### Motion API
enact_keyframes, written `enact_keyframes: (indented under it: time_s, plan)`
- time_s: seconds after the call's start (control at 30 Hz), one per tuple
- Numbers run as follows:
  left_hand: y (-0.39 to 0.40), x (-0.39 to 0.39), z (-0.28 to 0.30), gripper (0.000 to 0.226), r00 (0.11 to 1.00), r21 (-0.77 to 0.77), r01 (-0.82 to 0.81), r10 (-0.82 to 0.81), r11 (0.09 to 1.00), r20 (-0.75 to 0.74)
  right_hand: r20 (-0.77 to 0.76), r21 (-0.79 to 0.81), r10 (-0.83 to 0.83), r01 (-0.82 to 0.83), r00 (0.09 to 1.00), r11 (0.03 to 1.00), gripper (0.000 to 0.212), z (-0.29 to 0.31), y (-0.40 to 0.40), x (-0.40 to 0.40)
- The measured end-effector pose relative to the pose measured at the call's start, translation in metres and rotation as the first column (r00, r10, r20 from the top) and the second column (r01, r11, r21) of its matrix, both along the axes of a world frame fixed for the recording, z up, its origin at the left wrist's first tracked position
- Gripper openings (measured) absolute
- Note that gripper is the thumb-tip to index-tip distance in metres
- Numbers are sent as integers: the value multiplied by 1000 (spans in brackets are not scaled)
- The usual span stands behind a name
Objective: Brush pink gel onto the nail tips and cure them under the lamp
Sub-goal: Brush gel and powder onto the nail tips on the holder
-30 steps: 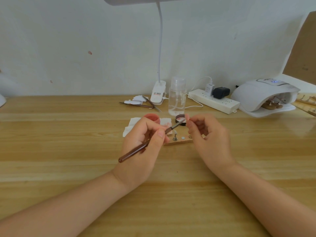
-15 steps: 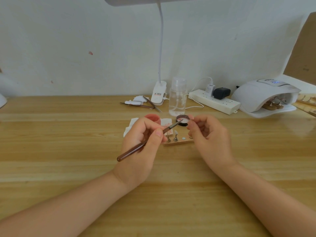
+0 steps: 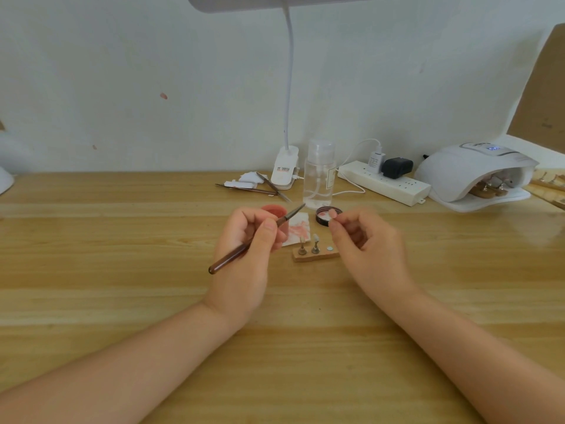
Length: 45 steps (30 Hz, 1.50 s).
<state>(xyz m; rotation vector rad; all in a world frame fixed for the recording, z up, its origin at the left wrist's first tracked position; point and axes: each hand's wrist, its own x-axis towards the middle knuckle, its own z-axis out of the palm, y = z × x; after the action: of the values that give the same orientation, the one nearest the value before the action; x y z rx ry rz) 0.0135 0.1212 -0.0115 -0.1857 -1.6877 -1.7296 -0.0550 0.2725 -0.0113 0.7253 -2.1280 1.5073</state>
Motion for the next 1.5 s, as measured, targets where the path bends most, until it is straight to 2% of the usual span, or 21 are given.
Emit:
enact_keyframes:
  time_s: [0.13,0.23,0.4,0.8,0.93,1.0,1.3,1.5]
  plan:
    - [1,1,0,8,1000,5,10,-10,1000,3,70,229,-103,84,992,970,11,-7,-3,-8]
    - [1,1,0,8,1000,1,10,-10,1000,9,81,297,-178,147,981,944,15,-8,-2,-11]
    - [2,2,1,22,999,-12,-18,18,1000,37,90,470,-256,185,963,863,16,-6,-2,-13]
    - [5,4,6,21,998,22,-12,11,1000,59,93,595,-318,204,944,778,21,-5,1,-13]
    - [5,4,6,21,998,25,-13,12,1000,57,-51,683,-343,283,938,673,42,-4,0,-8]
    - [4,3,5,22,998,26,-14,13,1000,60,-112,679,-325,311,939,665,47,-4,0,-6]
    - [5,2,6,22,997,30,-14,11,999,71,-135,699,-208,242,969,673,36,-4,-8,-3]
    - [4,2,4,22,997,26,-28,26,999,69,-186,765,-145,236,972,600,35,-4,-8,-1]
